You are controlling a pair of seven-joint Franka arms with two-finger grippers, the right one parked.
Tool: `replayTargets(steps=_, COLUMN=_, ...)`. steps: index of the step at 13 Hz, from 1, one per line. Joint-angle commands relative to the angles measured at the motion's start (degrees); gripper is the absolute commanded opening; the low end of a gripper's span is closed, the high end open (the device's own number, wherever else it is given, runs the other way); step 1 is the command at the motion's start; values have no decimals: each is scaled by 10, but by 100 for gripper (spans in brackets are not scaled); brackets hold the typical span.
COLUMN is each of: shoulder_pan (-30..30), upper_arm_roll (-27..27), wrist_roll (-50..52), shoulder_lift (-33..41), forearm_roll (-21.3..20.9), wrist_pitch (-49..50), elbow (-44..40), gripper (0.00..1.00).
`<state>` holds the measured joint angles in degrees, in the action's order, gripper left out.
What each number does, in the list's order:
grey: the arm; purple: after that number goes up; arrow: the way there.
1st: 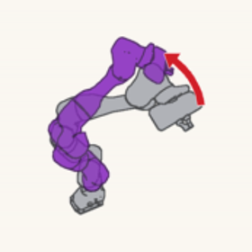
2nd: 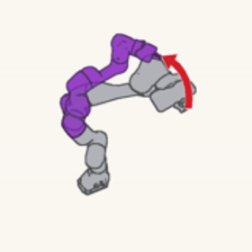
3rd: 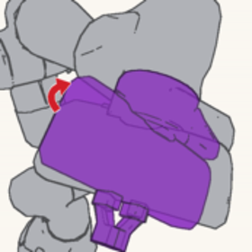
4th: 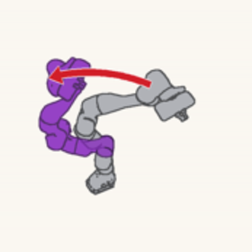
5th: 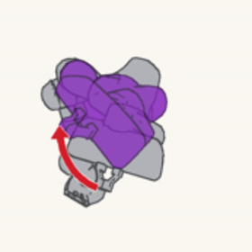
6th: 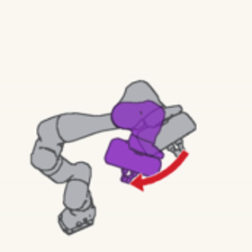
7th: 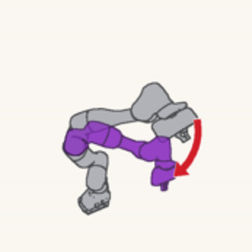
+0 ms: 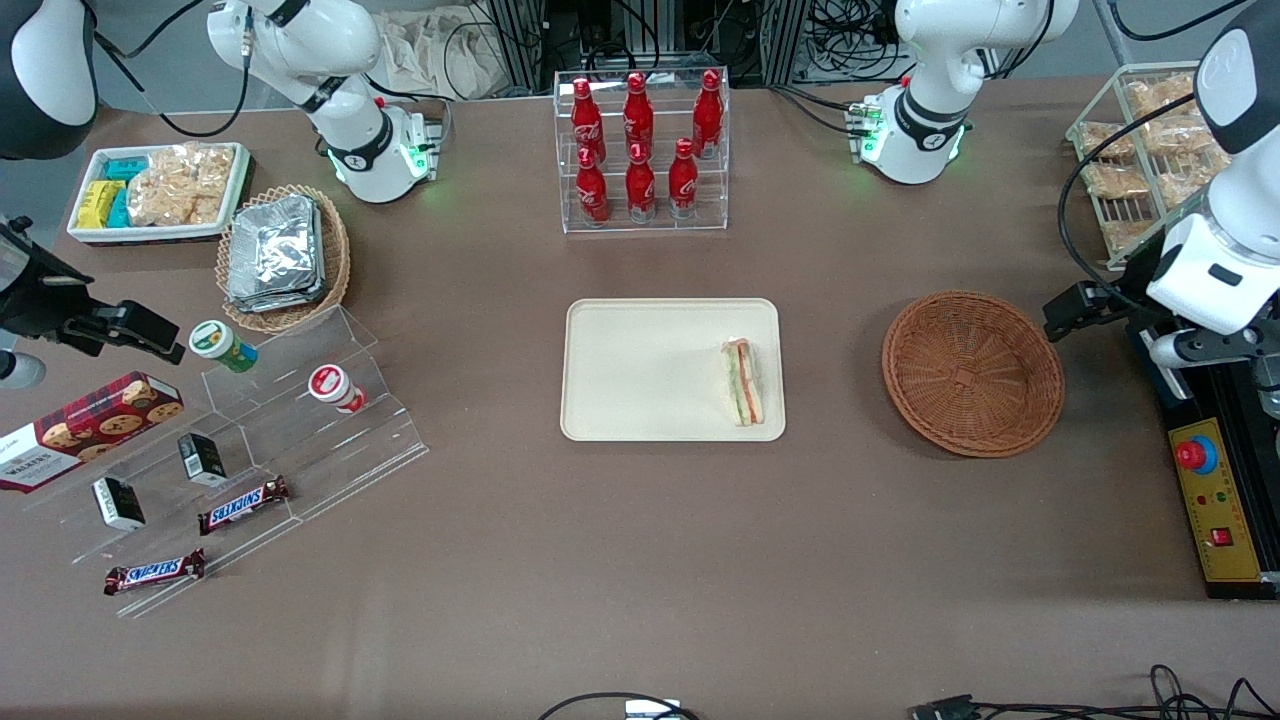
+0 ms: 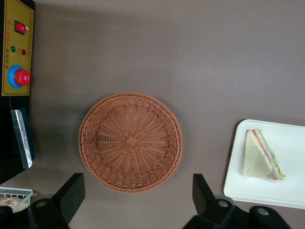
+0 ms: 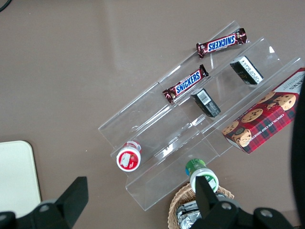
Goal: Place sandwich from basket to tray
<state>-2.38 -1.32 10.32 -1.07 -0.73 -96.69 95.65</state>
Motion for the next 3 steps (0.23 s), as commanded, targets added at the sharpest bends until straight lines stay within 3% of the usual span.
replayTargets(steps=1, shoulder_pan=-9, upper_arm_roll=8, wrist_roll=-5, shoulder_lift=-8, forearm_roll=-16, wrist_pitch=-1, elbow=-19, gripper=100)
replayTargets(steps=3, shoulder_pan=-9, upper_arm_roll=7, wrist_roll=-2, shoulder_lift=-7, forearm_roll=-16, wrist_pitch=0, elbow=-20, gripper=100)
